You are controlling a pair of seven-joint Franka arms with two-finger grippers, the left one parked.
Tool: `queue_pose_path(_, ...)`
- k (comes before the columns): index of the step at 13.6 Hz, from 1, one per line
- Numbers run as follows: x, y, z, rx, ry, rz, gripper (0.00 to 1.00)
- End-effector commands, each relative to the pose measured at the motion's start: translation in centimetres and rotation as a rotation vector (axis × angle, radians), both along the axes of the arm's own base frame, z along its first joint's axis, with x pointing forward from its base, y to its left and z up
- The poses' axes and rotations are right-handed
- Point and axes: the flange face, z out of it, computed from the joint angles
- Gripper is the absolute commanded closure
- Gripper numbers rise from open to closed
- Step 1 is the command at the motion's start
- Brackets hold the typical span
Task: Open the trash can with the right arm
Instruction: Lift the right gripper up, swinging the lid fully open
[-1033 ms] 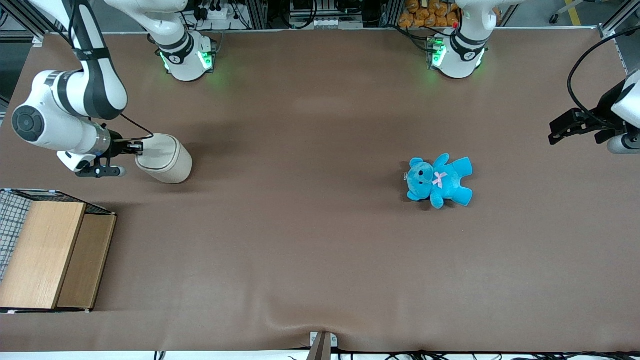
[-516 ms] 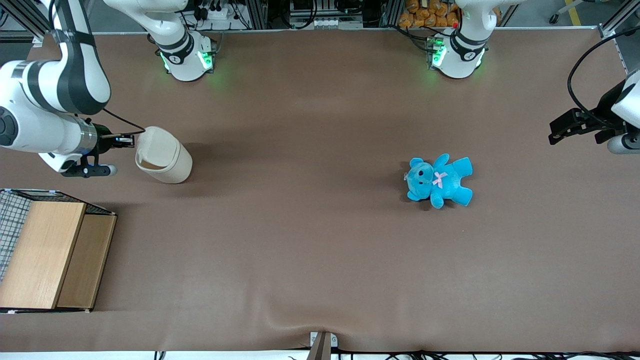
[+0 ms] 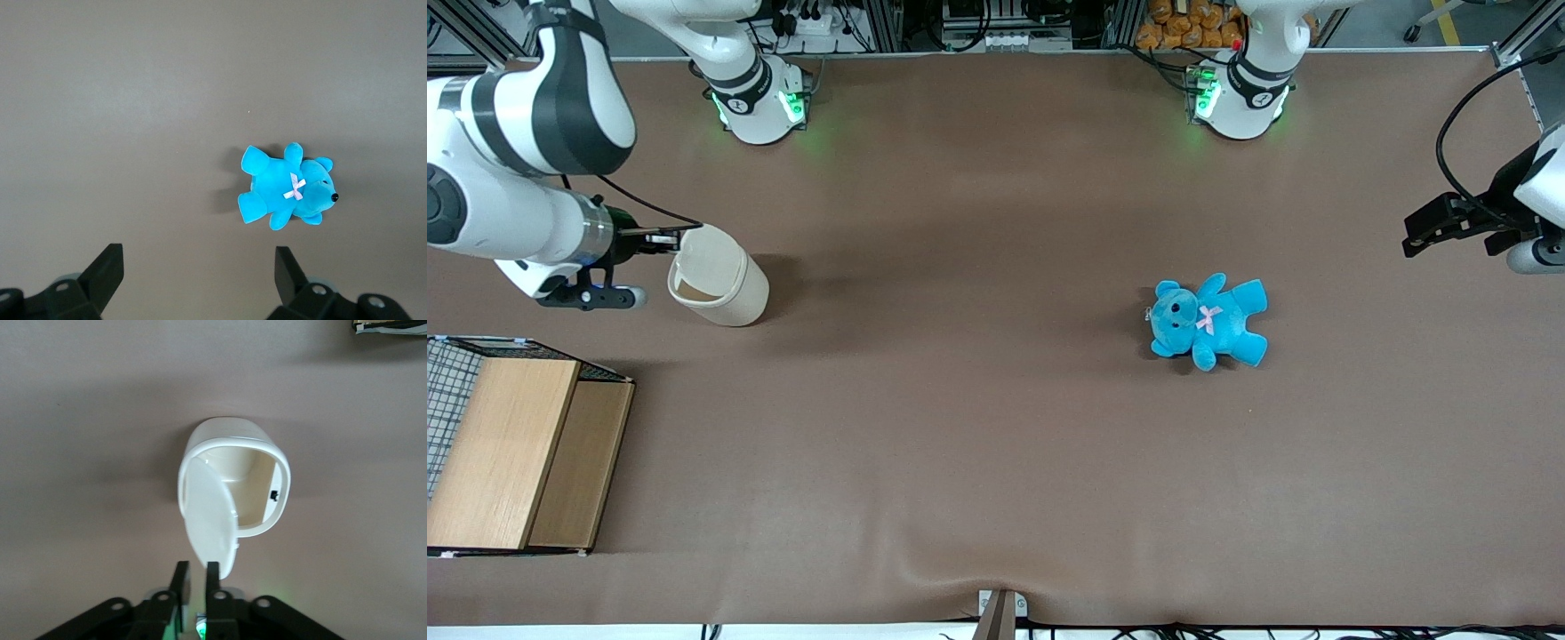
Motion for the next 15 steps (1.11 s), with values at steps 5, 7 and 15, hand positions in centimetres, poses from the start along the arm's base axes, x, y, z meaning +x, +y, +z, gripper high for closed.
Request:
queue_pose_path(5, 2.6, 1.0, 6.8, 0.018, -0.127, 0.018, 0.0)
queue_pose_path(7, 3.1, 0.8, 9.6, 0.023, -0.173, 0.011, 0.0)
queue_pose_path(15, 2.3, -0.8, 17.9, 0.029, -0.271, -0.013, 0.0)
